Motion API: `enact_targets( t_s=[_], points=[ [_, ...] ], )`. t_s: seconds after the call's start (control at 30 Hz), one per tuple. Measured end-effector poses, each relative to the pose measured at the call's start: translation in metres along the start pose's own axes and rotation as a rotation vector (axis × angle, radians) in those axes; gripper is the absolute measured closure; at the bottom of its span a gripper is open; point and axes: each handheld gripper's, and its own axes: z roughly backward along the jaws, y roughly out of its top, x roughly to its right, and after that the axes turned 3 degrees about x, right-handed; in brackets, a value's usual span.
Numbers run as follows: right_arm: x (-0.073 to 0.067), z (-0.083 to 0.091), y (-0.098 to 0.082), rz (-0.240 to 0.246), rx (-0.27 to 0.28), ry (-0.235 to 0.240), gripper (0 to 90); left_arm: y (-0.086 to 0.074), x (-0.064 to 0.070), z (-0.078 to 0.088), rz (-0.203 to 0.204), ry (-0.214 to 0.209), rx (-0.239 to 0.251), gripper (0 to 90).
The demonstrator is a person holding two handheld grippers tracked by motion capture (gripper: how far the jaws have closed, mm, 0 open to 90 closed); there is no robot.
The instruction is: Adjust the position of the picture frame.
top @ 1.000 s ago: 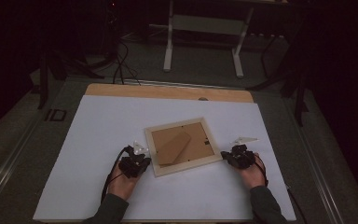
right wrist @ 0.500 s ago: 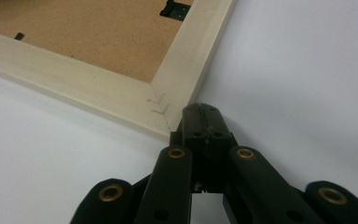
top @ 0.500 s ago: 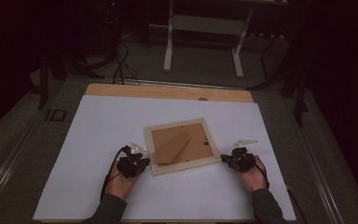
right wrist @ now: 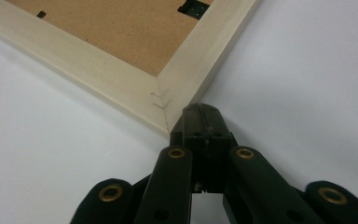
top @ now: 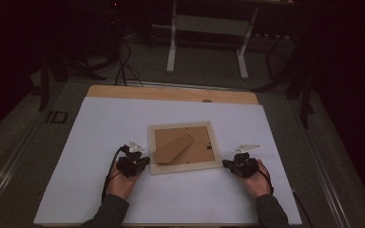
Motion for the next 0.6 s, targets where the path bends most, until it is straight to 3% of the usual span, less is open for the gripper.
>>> enact_targets(
  t_s=[0.6],
  points=[
    [-0.013, -0.004, 0.001, 0.071, 0.0, 0.084, 90.0, -0.001, -0.018, 0.002, 0.069, 0.012, 0.019, 90.0]
  ],
)
